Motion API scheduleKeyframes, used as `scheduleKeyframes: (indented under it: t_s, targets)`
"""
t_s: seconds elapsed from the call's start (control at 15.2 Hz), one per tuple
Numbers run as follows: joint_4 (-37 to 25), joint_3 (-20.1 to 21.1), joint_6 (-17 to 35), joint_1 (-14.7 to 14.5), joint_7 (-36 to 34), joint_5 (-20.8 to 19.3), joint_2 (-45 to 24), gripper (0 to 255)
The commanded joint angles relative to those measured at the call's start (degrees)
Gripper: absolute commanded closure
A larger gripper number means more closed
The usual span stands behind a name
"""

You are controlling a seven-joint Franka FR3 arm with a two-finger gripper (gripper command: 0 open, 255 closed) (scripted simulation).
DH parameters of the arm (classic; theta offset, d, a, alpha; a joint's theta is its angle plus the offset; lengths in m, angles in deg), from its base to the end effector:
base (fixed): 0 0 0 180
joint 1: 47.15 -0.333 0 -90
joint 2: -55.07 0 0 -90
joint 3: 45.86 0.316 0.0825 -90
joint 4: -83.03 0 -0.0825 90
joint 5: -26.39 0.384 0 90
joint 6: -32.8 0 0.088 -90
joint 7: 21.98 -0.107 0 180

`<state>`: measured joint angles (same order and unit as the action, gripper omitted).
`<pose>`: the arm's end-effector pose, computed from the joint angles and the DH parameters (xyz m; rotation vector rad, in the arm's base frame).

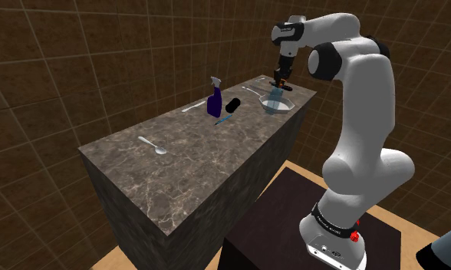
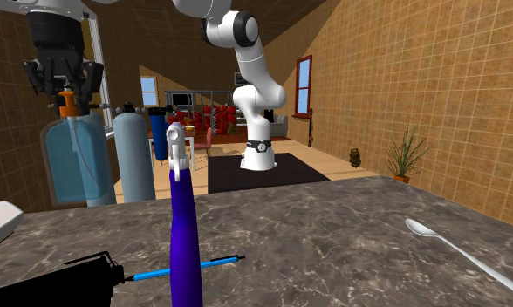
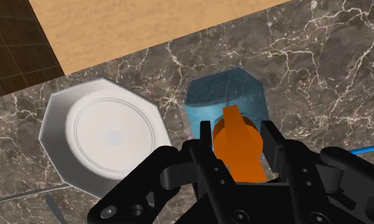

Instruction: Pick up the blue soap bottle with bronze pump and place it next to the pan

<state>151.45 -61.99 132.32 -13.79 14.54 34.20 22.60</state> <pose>0.5108 -0.5016 0.4651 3.1160 -0.3244 -0.0208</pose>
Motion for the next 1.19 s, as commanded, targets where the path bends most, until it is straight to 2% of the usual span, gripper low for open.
scheduleKeyframes:
  t_s: [0.0,0.4,0.92,0.99,1.12]
  targets:
    - [1.71,0.01,1.60,-0.14,0.08,0.01,0.15,255]
    - [5.94,0.13,6.06,-0.46,0.26,0.16,-0.12,255]
    - [6.10,0.14,6.24,-0.47,0.27,0.17,-0.15,255]
    - [6.09,0.14,6.23,-0.47,0.26,0.17,-0.15,0]
    - [6.12,0.14,6.25,-0.48,0.26,0.16,-0.13,0]
